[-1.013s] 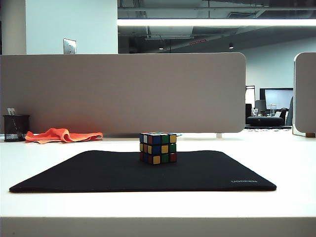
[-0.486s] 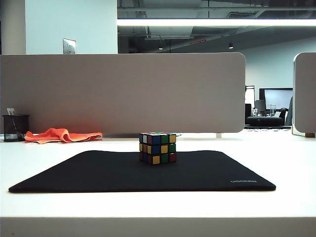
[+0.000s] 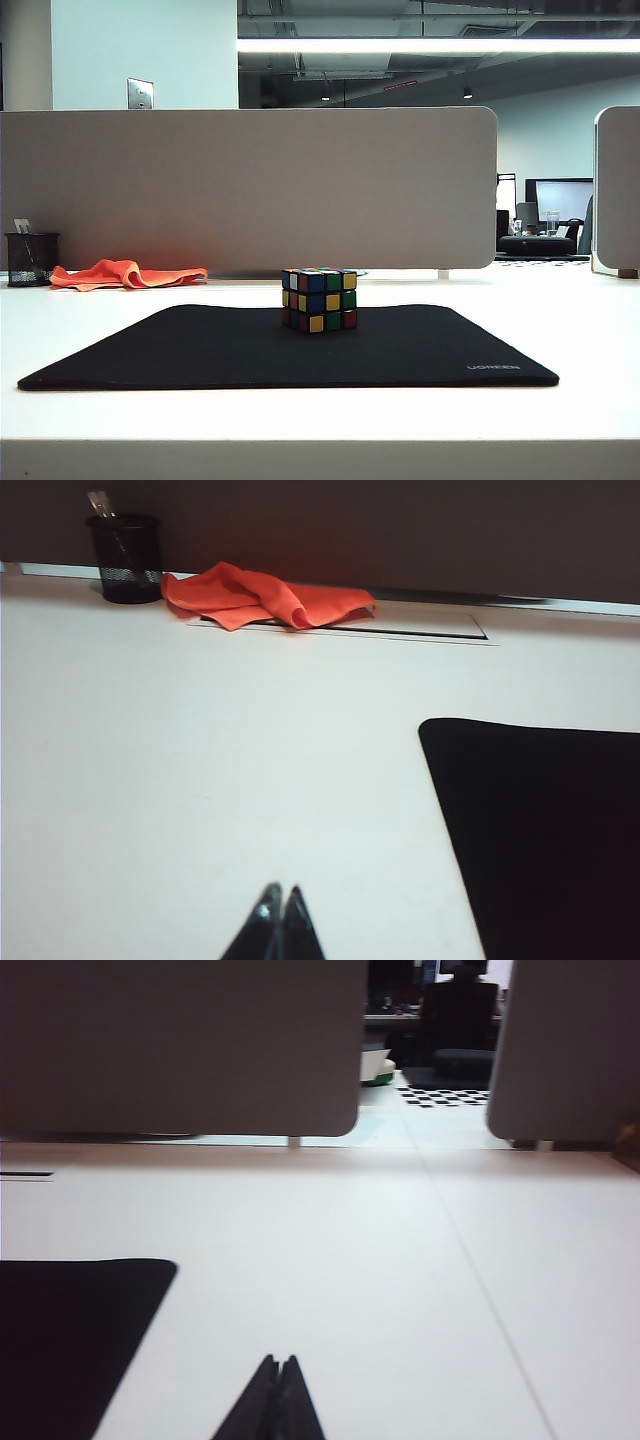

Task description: Pick up the cube on the right side of the mouse pad, then place it in the center of the mouse pad.

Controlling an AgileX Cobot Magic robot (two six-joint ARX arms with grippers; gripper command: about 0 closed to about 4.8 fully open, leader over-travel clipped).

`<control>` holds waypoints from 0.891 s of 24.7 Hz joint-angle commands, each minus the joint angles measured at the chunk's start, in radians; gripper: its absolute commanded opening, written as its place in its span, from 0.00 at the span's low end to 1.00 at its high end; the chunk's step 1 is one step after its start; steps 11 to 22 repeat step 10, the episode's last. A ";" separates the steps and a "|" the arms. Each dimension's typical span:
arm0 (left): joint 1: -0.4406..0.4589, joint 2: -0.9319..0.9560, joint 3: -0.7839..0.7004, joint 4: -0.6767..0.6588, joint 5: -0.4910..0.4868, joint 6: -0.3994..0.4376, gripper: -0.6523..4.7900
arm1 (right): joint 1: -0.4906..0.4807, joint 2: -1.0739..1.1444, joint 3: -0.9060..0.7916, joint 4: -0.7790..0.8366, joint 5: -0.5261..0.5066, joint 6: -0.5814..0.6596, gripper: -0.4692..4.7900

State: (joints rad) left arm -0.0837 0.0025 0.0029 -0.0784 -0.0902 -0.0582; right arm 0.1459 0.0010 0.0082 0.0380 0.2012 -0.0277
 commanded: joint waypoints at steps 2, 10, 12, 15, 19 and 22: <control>0.002 0.000 0.003 0.011 0.000 -0.002 0.11 | -0.049 -0.003 0.003 0.005 0.003 -0.003 0.09; 0.002 0.000 0.003 0.011 0.000 -0.002 0.11 | -0.064 -0.003 0.003 0.003 0.003 -0.003 0.09; 0.002 0.000 0.003 0.011 0.000 -0.002 0.11 | -0.064 -0.003 0.003 0.003 0.003 -0.003 0.09; 0.002 0.000 0.003 0.011 0.000 -0.002 0.11 | -0.064 -0.003 0.003 0.003 0.003 -0.003 0.09; 0.002 0.000 0.003 0.011 0.000 -0.002 0.11 | -0.064 -0.003 0.003 0.003 0.003 -0.003 0.09; 0.002 0.000 0.003 0.011 0.000 -0.002 0.11 | -0.064 -0.003 0.003 0.003 0.003 -0.003 0.09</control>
